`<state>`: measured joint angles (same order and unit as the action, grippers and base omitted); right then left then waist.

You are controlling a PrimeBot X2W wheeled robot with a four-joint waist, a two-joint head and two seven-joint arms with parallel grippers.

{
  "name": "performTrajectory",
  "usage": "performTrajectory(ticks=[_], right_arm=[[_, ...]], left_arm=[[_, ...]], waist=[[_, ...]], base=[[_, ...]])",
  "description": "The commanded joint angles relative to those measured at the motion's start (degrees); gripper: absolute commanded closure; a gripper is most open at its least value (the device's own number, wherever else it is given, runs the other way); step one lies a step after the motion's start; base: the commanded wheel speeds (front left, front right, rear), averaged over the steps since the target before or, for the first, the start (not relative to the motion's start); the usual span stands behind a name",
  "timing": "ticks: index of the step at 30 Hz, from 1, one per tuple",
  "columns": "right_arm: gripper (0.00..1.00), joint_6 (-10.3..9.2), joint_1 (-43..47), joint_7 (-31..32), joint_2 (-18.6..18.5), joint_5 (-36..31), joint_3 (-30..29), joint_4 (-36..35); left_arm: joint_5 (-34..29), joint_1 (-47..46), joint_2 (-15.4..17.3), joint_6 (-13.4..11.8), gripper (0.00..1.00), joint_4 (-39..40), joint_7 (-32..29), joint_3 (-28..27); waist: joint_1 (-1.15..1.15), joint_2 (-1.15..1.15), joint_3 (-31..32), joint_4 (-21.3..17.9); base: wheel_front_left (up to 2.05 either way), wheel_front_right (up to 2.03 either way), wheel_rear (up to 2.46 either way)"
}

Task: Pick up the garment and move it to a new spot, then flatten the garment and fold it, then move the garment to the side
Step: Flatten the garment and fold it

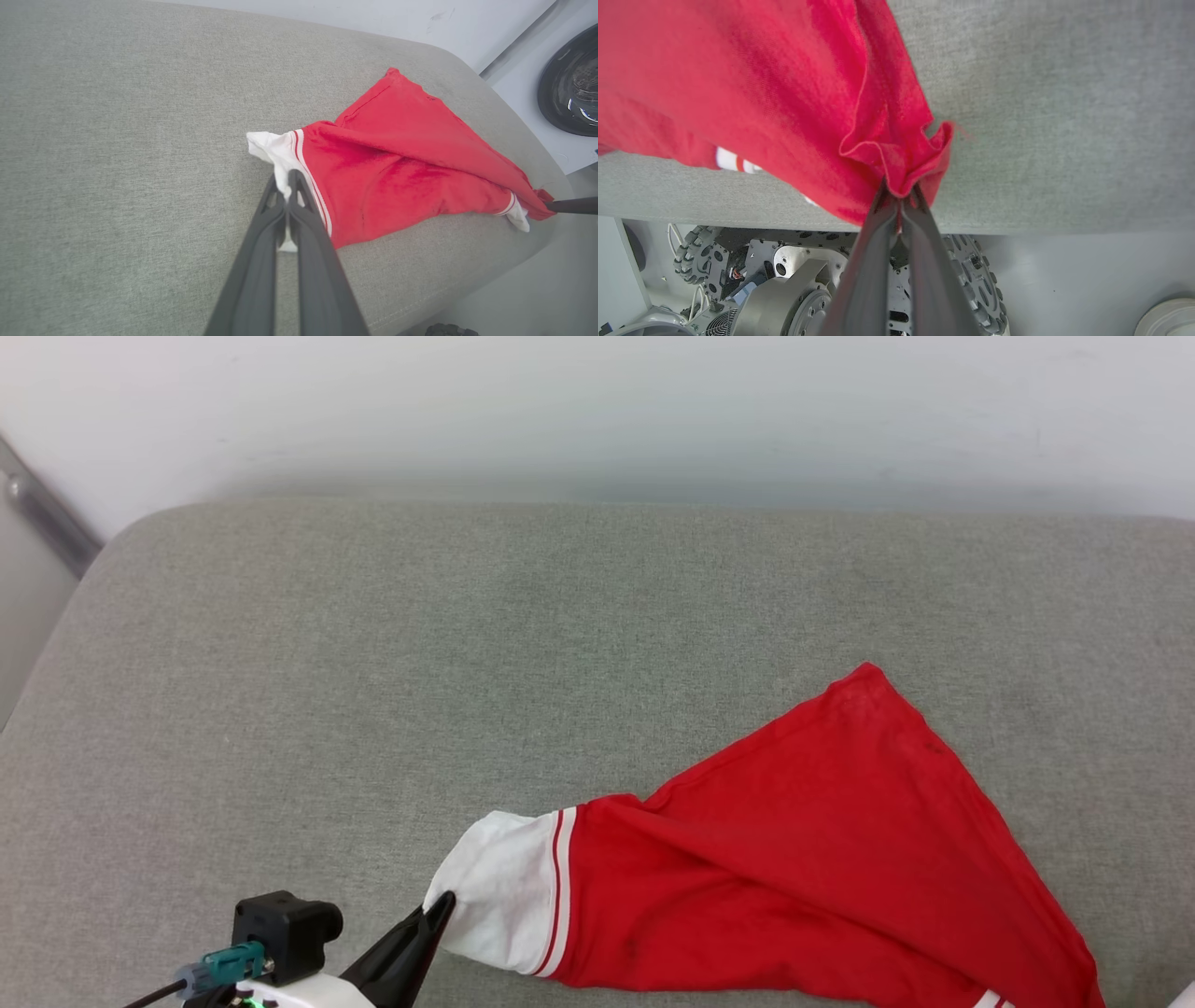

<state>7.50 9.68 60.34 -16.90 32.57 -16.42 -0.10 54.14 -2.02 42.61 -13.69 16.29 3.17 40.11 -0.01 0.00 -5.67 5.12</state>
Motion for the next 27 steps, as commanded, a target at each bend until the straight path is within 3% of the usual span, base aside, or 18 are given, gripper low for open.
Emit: performTrajectory(ticks=[1, 2, 8, 17, 22, 27], right_arm=[[0.06, -0.02, -0.25, -0.95, -0.97, 0.27, 0.57, -0.06], [0.00, -0.02, -0.75, -1.46, -1.58, 0.65, 1.17, -0.39], [0.00, -0.01, -4.36, -2.50, -5.63, 3.08, 4.74, -4.78], [0.00, -0.02, -17.21, 1.08, -6.82, 2.63, 9.77, -12.55], [0.00, -0.02, -24.93, 3.42, -6.43, -0.16, 11.65, -9.43], [0.00, -0.02, -34.67, 4.23, -5.85, -6.39, 12.34, 0.22]], left_arm=[[-0.30, 0.25, -0.13, -0.19, 1.00, -0.04, 0.08, -0.02], [-0.32, 0.20, -0.11, -0.16, 1.00, 0.05, 0.01, 0.04], [-0.92, -0.45, 0.44, -0.23, 1.00, 1.22, -0.52, 0.42], [-3.04, -2.74, 0.82, -0.14, 1.00, 3.95, -1.52, 1.10], [-4.26, -4.64, 0.03, 0.38, 1.00, 4.82, -2.01, 1.70], [-5.62, -7.50, -1.95, 1.63, 1.00, 4.88, -2.51, 3.11]], waist=[[0.01, 0.00, 0.17, 0.06], [0.01, 0.00, 0.21, 0.13], [0.01, 0.00, -0.42, 1.40], [0.01, 0.00, -5.22, 5.59], [0.01, 0.00, -8.35, 8.38], [0.01, 0.00, -12.70, 12.72]], base=[[0.00, 0.00, 0.00], [0.00, 0.00, 0.00], [0.00, 0.00, 0.00], [0.00, 0.00, 0.00], [0.00, 0.00, 0.00], [0.00, 0.00, 0.00]])
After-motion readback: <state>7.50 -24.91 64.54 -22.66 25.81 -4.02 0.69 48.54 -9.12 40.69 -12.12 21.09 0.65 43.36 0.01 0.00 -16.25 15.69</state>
